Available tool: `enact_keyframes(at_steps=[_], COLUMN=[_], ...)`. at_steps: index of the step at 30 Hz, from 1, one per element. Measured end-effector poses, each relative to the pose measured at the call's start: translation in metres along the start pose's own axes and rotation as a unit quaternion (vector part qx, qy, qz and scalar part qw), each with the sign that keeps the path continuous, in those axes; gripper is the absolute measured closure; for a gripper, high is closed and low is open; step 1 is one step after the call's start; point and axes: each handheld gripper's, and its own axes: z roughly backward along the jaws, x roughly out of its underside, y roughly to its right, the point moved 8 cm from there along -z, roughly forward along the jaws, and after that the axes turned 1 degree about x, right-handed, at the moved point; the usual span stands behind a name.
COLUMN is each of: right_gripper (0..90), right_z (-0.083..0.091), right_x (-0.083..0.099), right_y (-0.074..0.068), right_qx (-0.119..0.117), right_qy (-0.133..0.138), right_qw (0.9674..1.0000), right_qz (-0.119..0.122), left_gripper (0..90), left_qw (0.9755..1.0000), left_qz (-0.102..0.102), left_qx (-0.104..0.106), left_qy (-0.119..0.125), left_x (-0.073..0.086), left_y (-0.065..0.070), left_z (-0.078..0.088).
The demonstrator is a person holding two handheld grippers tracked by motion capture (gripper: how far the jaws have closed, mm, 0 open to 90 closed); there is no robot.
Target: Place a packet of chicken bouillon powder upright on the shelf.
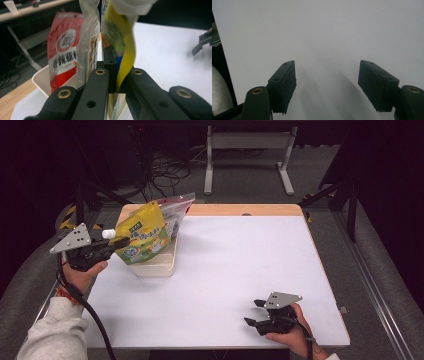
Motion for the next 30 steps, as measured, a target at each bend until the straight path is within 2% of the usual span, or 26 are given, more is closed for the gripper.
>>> enact_keyframes(at_steps=[4, 6, 8, 10, 14, 17, 22, 23, 24, 26, 27, 28, 30], right_gripper=[30.3, 30.2, 30.0, 29.8, 29.4, 29.2, 29.0, 29.0, 28.9, 28.8, 28.8, 28.8, 28.3], right_z=[0.0, 0.0, -0.001, -0.001, -0.001, -0.002, -0.003, -0.003, -0.003, -0.003, -0.003, -0.004, -0.004], right_x=[0.0, 0.001, 0.002, 0.002, 0.003, 0.003, 0.003, 0.003, 0.003, 0.002, 0.002, 0.002, 0.003], right_y=[-0.001, 0.0, 0.0, 0.0, -0.001, -0.002, -0.003, -0.003, -0.003, -0.003, -0.003, -0.003, -0.004], right_qx=[0.0, 0.0, -0.001, -0.001, -0.003, -0.004, -0.005, -0.005, -0.004, -0.006, -0.005, -0.005, -0.008], right_qy=[0.0, -0.001, -0.002, -0.004, -0.006, -0.008, -0.01, -0.01, -0.009, -0.009, -0.009, -0.01, -0.01], right_qw=[1.0, 1.0, 1.0, 1.0, 1.0, 1.0, 0.9999, 0.9999, 0.9999, 0.9999, 0.9999, 0.9999, 0.9999], right_qz=[0.002, 0.001, 0.0, 0.001, 0.002, 0.003, 0.004, 0.004, 0.004, 0.003, 0.004, 0.004, 0.006], left_gripper=[89.9, 89.8, 89.8, 89.6, 89.6, 89.3, 86.1, 84.5, 78.5, 74.0, 71.3, 67.2, 70.1], left_qw=[0.9998, 0.9995, 0.9989, 0.9982, 0.9987, 0.9984, 0.9979, 0.9978, 0.9975, 0.9971, 0.9966, 0.9965, 0.997], left_qz=[-0.005, -0.001, -0.003, -0.004, 0.015, 0.028, 0.051, 0.055, 0.06, 0.064, 0.065, 0.069, 0.065], left_qx=[0.016, 0.027, 0.037, 0.03, 0.024, -0.001, -0.012, -0.019, -0.029, -0.038, -0.05, -0.048, -0.041], left_qy=[-0.012, -0.015, -0.028, -0.051, -0.041, -0.05, -0.037, -0.032, -0.025, -0.017, -0.01, -0.003, -0.002], left_x=[0.002, 0.005, 0.011, 0.019, 0.026, 0.034, 0.045, 0.046, 0.045, 0.044, 0.042, 0.04, 0.038], left_y=[0.001, 0.001, 0.001, 0.0, -0.006, -0.012, -0.016, -0.018, -0.019, -0.02, -0.021, -0.021, -0.018], left_z=[-0.008, -0.011, -0.015, -0.022, -0.026, -0.027, -0.027, -0.027, -0.026, -0.027, -0.027, -0.027, -0.028])
